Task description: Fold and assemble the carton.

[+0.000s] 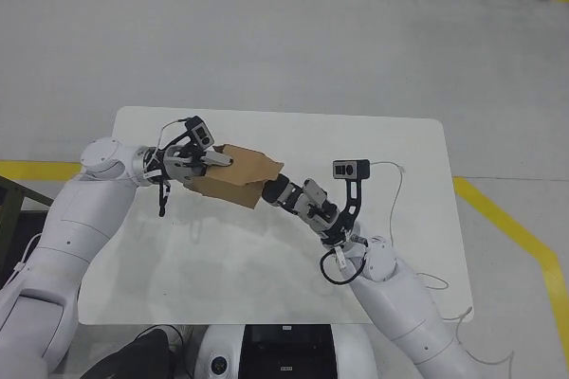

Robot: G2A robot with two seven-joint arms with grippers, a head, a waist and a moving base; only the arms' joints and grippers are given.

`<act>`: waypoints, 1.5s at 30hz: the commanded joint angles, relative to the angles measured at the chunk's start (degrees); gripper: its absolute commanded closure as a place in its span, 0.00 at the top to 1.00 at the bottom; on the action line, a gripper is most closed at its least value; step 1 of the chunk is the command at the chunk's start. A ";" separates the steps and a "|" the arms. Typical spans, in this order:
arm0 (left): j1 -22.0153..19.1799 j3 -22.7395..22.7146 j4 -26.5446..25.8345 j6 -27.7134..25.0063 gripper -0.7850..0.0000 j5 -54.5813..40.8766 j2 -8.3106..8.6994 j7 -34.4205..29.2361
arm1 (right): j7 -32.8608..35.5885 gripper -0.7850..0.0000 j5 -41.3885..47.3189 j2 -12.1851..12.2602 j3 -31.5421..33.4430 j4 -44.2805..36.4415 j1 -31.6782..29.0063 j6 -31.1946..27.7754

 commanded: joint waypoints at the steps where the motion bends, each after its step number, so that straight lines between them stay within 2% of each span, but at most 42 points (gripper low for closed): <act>1: 0.13 -0.09 -0.26 -0.17 0.00 0.34 0.00 0.00 | 0.18 1.00 0.48 -0.02 0.09 0.13 0.05 0.14; 8: 0.46 -0.34 -0.86 -0.96 0.00 1.82 0.05 0.00 | 3.11 1.00 5.88 -0.04 0.01 0.54 0.08 3.58; 31: 0.82 -0.41 -1.80 -2.80 0.00 4.42 0.25 0.00 | 8.65 1.00 17.82 -1.59 -2.38 4.99 0.66 6.90; 38: 1.12 -0.04 -2.72 -2.94 0.00 4.81 0.66 0.00 | 10.90 1.00 19.79 -2.11 -2.91 6.14 1.07 7.47; 45: 1.25 0.72 -3.64 -2.95 0.00 5.21 1.15 0.00 | 12.55 1.00 18.11 -2.16 -1.64 7.33 2.11 7.08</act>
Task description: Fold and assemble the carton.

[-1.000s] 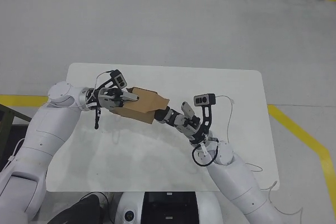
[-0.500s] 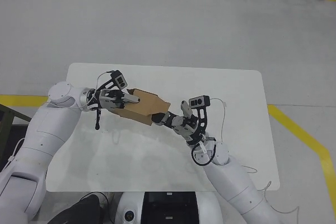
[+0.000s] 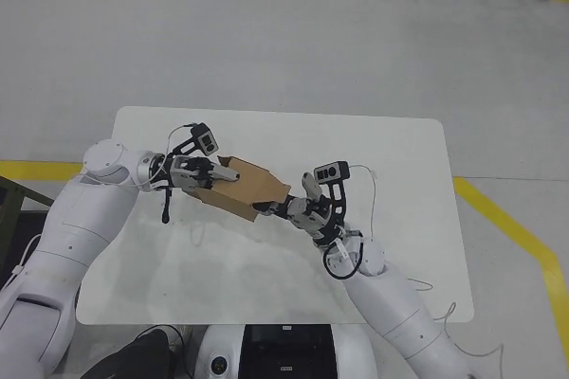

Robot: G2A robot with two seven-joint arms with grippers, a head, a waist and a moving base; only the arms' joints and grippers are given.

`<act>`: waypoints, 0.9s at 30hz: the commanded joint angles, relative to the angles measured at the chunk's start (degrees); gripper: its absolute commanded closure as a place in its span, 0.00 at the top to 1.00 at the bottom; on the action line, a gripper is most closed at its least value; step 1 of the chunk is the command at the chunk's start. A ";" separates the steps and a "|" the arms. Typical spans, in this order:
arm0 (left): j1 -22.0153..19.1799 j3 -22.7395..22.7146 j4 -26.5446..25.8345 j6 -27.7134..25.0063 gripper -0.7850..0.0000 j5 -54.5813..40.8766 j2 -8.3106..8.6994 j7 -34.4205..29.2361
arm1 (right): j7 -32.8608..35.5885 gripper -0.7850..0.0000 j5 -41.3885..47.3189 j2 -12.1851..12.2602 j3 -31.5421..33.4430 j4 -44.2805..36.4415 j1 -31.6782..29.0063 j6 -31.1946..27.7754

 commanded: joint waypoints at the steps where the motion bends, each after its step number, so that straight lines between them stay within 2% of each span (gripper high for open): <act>1: 0.00 0.20 -0.22 -0.04 0.00 0.05 0.14 0.00 | 0.16 1.00 -0.33 0.04 0.36 0.06 0.07 0.39; 13: -0.45 1.22 0.14 -0.26 0.00 -0.86 0.73 0.00 | 0.83 1.00 -1.99 -0.10 1.37 -0.55 0.08 1.00; 23: -1.20 2.29 1.35 -0.25 0.00 -1.37 0.79 0.00 | 5.69 1.00 -8.95 1.37 6.25 -3.85 -0.96 -0.64; 27: -1.34 2.51 1.56 -0.32 0.00 -1.90 0.85 0.00 | 9.01 1.00 -15.27 2.38 8.84 -5.46 -0.96 -0.82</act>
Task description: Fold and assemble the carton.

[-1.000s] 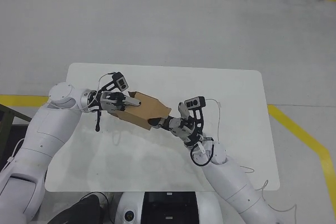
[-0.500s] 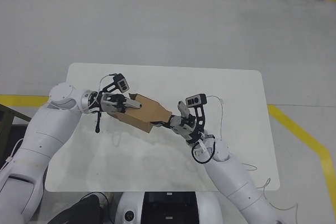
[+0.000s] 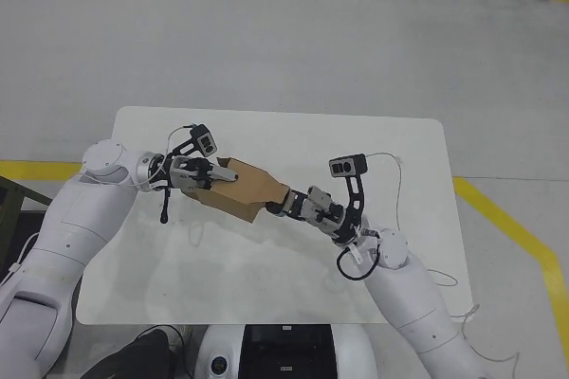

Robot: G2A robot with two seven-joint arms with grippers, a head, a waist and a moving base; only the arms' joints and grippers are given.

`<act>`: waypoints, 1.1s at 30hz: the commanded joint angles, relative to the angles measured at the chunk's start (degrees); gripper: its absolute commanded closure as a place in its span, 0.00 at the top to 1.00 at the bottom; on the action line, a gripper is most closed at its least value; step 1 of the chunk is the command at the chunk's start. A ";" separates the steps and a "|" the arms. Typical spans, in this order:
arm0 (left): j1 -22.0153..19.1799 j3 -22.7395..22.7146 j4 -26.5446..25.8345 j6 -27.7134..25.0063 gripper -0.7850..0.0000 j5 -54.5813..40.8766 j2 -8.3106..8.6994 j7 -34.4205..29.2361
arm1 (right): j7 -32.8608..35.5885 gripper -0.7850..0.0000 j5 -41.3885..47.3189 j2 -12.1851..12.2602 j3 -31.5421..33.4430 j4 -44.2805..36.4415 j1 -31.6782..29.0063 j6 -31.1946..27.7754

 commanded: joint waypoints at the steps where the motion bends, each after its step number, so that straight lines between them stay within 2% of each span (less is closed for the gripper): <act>1: -0.08 0.04 0.10 0.01 0.00 -0.20 0.03 0.00 | 1.35 1.00 -3.08 0.52 1.52 -0.74 -0.16 -0.14; 10: -0.27 0.14 0.44 0.08 0.00 -0.63 0.36 0.00 | 9.07 1.00 -17.86 3.22 9.37 -6.26 0.67 -4.24; 14: -0.22 0.22 0.29 0.09 0.00 -0.89 0.47 0.00 | 7.92 1.00 -24.23 4.17 10.01 -8.20 1.71 -5.39; 24: -0.35 0.42 -0.14 0.16 0.00 -1.41 0.63 0.00 | 6.84 1.00 -24.62 4.49 9.89 -8.02 1.69 -6.47; 26: -0.43 0.40 -0.01 0.11 0.00 -1.49 0.65 0.00 | 7.64 1.00 -29.58 4.82 9.98 -9.75 2.03 -4.70; 30: -0.45 0.61 -0.04 0.11 0.00 -1.35 0.68 0.00 | 7.03 1.00 -39.91 5.69 10.43 -11.56 4.73 -6.28; 33: -0.39 0.77 -0.21 0.06 0.00 -1.49 0.69 0.00 | 5.49 1.00 -46.65 6.30 9.38 -9.88 7.29 -7.82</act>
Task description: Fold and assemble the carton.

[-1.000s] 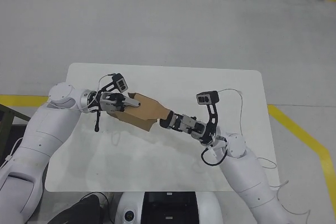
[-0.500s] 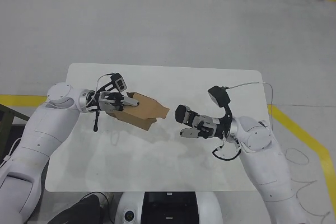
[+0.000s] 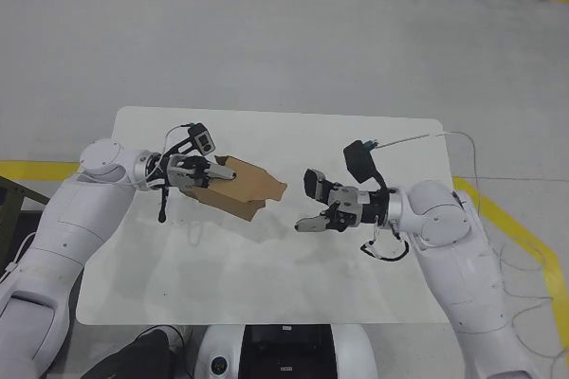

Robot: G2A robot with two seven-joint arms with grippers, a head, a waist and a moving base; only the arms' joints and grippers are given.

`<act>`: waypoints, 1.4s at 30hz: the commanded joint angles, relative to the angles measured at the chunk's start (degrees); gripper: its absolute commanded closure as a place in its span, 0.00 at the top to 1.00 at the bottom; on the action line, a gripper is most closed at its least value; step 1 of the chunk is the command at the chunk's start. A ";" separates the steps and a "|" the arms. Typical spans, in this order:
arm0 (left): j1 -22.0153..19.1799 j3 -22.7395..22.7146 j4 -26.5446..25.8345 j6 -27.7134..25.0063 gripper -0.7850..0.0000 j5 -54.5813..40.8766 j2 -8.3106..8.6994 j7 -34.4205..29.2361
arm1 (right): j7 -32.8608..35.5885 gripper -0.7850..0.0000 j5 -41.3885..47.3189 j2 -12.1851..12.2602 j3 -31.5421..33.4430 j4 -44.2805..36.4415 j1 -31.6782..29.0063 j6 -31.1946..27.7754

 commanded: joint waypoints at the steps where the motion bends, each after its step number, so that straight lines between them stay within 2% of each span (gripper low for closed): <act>1: 0.04 0.09 -0.14 -0.02 0.00 -0.12 0.01 0.00 | -0.69 1.00 -3.03 0.25 -0.26 1.87 1.43 -0.59; 12: 0.06 0.62 -0.78 -0.38 0.00 0.29 0.18 0.00 | -8.06 1.00 -0.53 -0.25 -5.29 8.83 7.73 -3.34; 21: -0.07 1.17 -1.42 -0.55 0.00 0.45 0.24 0.00 | -9.77 1.00 -6.62 -0.41 -8.78 12.60 12.84 -4.45; 42: -0.35 1.66 -1.51 -0.46 0.00 -0.22 0.16 0.00 | -13.87 1.00 -10.09 -0.04 -14.31 14.55 13.25 -3.81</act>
